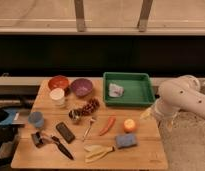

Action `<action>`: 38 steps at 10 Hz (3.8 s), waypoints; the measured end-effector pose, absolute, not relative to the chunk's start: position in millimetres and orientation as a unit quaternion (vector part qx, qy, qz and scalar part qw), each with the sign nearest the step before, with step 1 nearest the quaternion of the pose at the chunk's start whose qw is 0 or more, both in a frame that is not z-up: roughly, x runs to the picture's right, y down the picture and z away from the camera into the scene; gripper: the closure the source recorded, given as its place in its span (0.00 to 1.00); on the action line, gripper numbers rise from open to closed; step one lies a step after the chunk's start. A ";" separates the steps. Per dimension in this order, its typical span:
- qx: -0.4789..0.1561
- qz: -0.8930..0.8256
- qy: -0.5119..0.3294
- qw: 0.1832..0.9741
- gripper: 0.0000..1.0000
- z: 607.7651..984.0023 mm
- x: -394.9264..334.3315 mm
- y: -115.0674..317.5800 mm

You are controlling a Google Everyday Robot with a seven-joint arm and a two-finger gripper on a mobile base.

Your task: Place sponge in metal cup

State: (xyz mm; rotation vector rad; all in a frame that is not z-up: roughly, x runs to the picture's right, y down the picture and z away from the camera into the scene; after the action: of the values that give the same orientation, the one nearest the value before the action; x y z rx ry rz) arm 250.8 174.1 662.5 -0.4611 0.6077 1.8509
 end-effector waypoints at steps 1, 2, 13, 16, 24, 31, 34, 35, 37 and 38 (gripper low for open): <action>-0.204 0.766 0.248 0.557 0.20 656.5 231.0 181.5; -0.215 0.751 0.240 0.576 0.20 652.1 209.8 188.6; -0.243 0.695 0.254 0.627 0.20 672.0 150.0 234.3; -0.228 0.705 0.275 0.613 0.20 704.4 160.5 247.5; -0.252 0.722 0.274 0.583 0.20 755.2 186.0 234.7; -0.299 0.706 0.284 0.576 0.20 785.1 165.2 269.5; -0.300 0.714 0.271 0.571 0.34 782.3 162.1 276.0; -0.299 0.717 0.266 0.571 0.43 780.1 162.1 275.3; -0.293 0.722 0.255 0.573 0.64 772.6 163.2 269.5; -0.291 0.723 0.249 0.574 0.75 769.3 162.7 266.8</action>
State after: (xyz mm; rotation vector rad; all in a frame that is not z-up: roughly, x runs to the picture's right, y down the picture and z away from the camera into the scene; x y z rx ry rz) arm 162.7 266.8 769.3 -0.6823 0.5845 1.6944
